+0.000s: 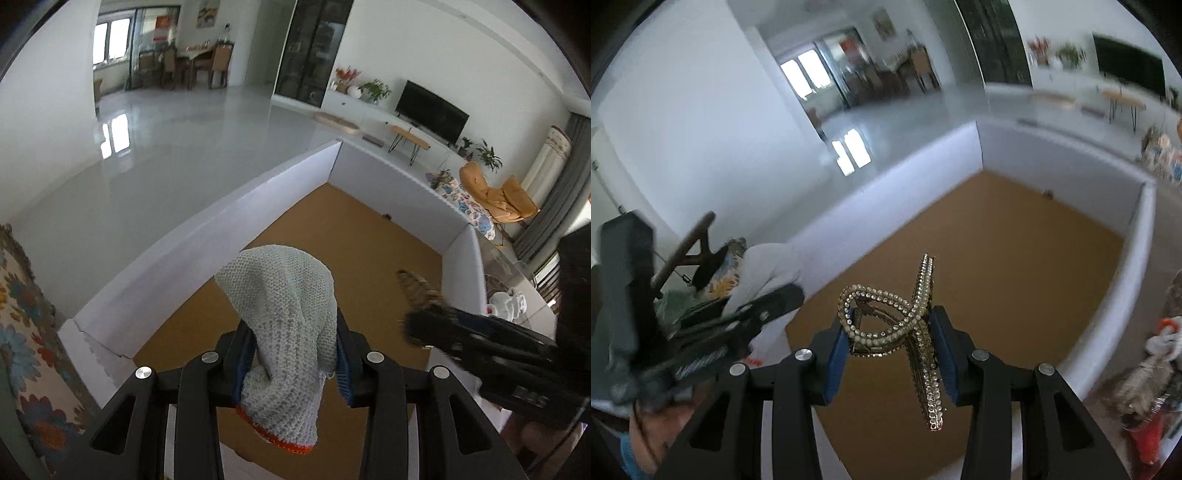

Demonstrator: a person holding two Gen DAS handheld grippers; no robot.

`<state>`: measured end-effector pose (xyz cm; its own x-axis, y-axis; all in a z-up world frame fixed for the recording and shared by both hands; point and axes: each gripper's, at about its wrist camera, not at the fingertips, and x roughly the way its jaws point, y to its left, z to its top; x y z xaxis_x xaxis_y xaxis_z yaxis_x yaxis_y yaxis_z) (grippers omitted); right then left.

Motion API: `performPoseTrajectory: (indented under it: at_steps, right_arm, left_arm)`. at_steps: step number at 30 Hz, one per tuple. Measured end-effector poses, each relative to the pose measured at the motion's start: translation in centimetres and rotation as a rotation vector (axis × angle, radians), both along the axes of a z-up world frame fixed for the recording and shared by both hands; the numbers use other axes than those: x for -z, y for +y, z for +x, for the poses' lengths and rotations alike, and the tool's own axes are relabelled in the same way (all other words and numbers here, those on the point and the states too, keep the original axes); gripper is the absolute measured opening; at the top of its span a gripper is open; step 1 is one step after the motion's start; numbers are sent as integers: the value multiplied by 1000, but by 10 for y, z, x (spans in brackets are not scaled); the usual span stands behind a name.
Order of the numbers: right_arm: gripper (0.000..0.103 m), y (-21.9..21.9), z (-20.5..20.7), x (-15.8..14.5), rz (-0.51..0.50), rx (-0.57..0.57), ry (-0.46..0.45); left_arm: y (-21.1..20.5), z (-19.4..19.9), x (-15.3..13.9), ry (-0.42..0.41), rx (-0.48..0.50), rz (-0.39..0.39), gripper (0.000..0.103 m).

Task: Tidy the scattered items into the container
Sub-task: 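Carry the glove and hair claw over the white cardboard box with both tools, then open both tools to drop the glove and hair claw into the box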

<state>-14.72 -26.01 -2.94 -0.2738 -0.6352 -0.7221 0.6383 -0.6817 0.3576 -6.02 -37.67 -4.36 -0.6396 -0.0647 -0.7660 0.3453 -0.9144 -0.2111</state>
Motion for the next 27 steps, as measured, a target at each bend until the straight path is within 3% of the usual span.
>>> performPoseTrajectory:
  at_steps: [5, 9, 15, 17, 27]
  right_arm:
    - [43, -33, -25, 26, 76, 6, -104]
    - [43, -44, -35, 38, 102, 7, -119]
    - [48, -58, -41, 41, 109, -12, -109]
    - [54, -62, -41, 40, 110, -10, -99]
    - [56, -27, -32, 18, -30, 86, -79]
  left_arm:
    - [-11, -11, 19, -53, -21, 18, 39]
    - [-16, -17, 27, -82, -33, 26, 41]
    - [-21, -24, 34, -114, -43, 64, 56]
    - [-23, -23, 33, -112, -53, 72, 69]
    - [-20, -25, 18, -43, -27, -4, 76]
